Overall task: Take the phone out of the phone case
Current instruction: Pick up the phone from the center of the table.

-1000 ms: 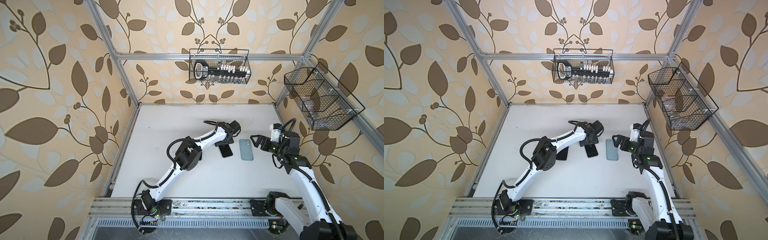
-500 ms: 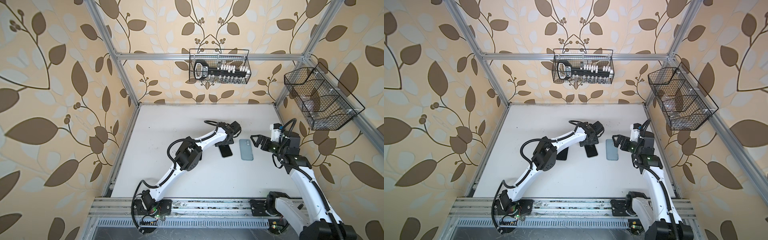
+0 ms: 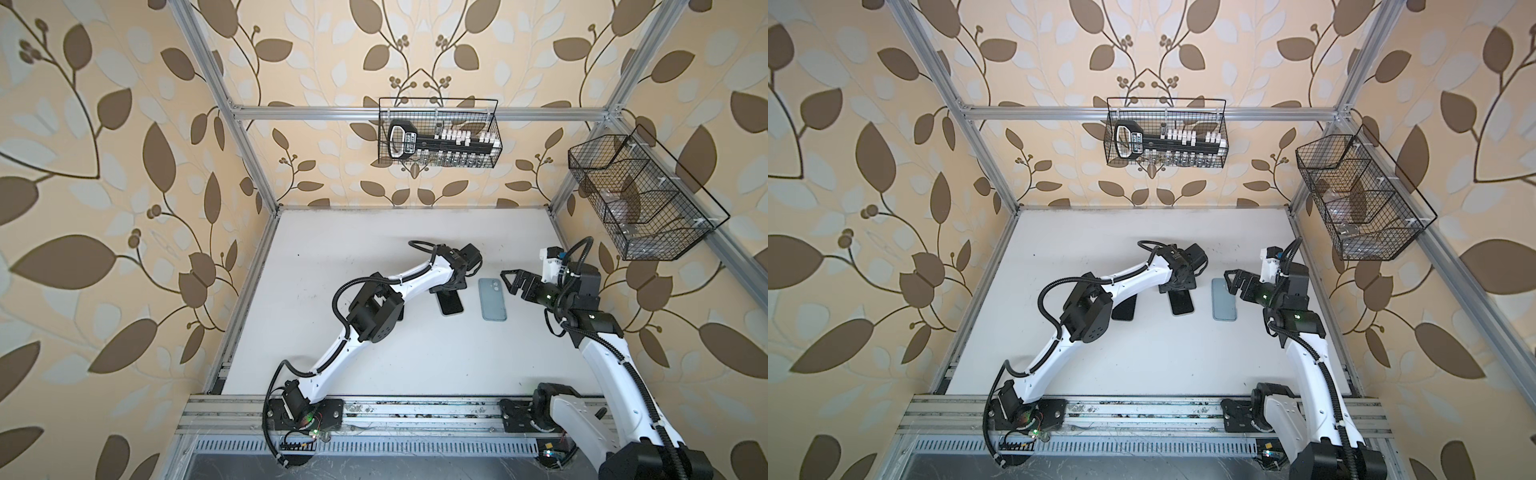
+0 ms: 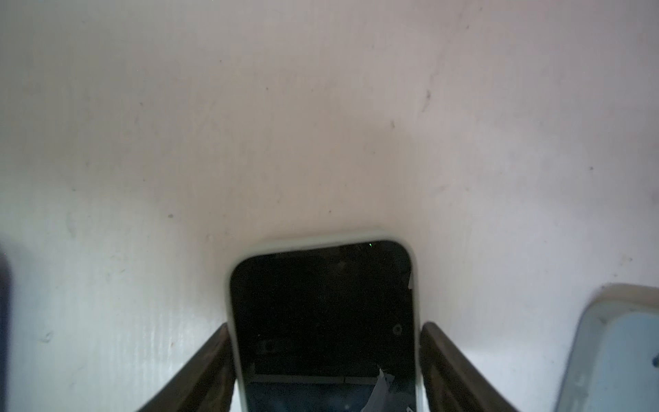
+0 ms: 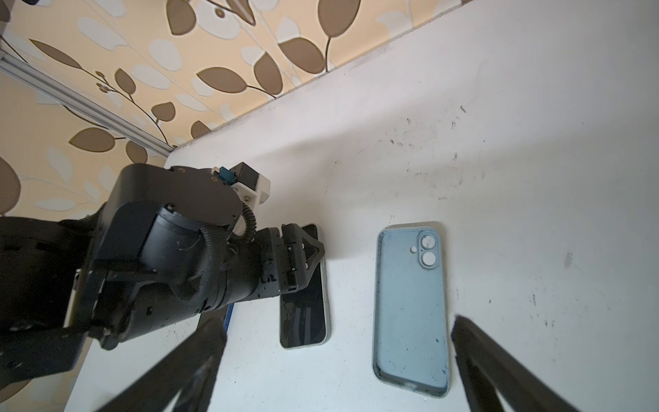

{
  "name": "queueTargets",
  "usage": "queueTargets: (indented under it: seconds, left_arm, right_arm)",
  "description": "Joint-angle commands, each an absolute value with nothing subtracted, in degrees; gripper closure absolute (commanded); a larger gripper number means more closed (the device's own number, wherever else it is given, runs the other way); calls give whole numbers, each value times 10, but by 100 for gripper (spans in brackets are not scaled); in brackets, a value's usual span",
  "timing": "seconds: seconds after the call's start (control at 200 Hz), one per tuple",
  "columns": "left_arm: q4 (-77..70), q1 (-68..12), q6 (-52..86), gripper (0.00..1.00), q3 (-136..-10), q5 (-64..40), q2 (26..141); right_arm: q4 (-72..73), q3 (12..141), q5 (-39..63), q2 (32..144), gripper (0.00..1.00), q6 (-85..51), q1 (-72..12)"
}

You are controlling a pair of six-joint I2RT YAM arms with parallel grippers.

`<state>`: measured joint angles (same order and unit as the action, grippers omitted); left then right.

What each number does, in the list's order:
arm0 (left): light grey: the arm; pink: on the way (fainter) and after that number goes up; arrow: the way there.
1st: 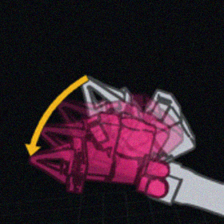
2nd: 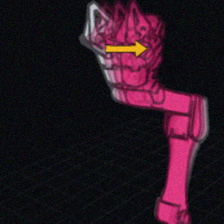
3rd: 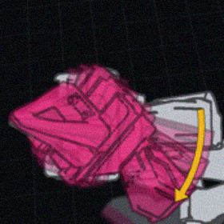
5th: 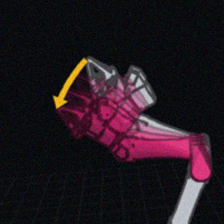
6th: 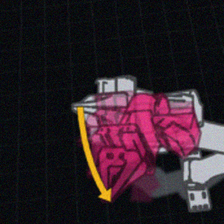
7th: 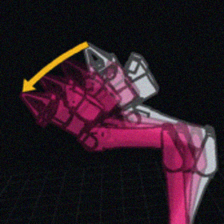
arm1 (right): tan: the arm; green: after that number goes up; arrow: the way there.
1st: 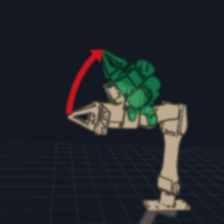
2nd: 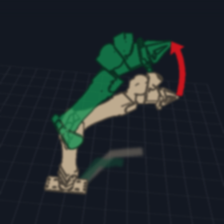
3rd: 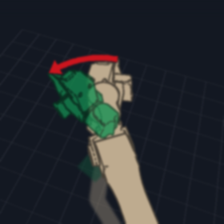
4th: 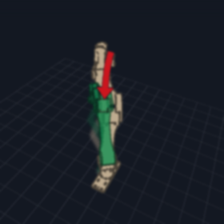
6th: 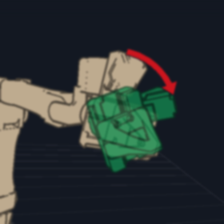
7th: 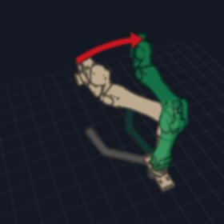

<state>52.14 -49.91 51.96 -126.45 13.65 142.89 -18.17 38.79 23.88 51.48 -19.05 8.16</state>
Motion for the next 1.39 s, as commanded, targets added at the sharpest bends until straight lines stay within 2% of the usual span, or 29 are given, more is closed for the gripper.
queueTargets:
  seconds: [0.0, 0.1, 0.21, 0.465, 0.51, 0.645, 0.79, 0.9, 1.385]
  left_arm:
    - [587, -506, 492, 50, -1232, 128, 1392]
    - [574, -506, 492, 50, -1211, 128, 1359]
    - [570, -505, 492, 57, -1204, 126, 1339]
    - [563, -505, 487, 61, -1200, 123, 1319]
    - [561, -505, 485, 56, -1199, 121, 1319]
    - [567, -505, 482, 25, -1201, 110, 1327]
    - [582, -505, 485, 11, -1197, 113, 1326]
    - [592, -505, 491, 8, -1208, 100, 1336]
    - [578, -511, 498, 6, -1251, 76, 1381]
  right_arm:
    - [-175, 378, 251, 511, 0, -194, 81]
    - [-173, 376, 251, 508, 0, -199, 77]
    - [-172, 374, 248, 505, 0, -204, 67]
    - [-168, 362, 243, 512, 0, -207, 47]
    - [-168, 359, 241, 512, 0, -207, 47]
    - [-169, 358, 240, 512, 0, -204, 46]
    - [-170, 358, 237, 512, 0, -203, 47]
    - [-169, 357, 237, 517, 0, -203, 47]
    - [-170, 359, 234, 523, 0, -193, 51]
